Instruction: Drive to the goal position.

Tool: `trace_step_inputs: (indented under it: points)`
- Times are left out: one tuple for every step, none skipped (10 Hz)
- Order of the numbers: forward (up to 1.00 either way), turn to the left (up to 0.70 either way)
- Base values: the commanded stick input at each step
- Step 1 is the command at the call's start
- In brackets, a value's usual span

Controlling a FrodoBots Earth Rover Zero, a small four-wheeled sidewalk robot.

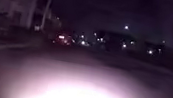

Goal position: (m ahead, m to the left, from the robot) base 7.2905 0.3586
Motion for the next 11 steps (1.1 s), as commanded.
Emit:
trace_step_inputs:
  points:
    - [0.5,0.0]
    - [0.5,0.0]
    - [0.5,0.0]
    - [0.5,0.0]
    - [0.5,0.0]
    - [0.5,0.0]
    - [0.5,0.0]
    - [0.5,0.0]
    - [0.5,0.0]
    - [0.5,0.0]
    - [0.5,0.0]
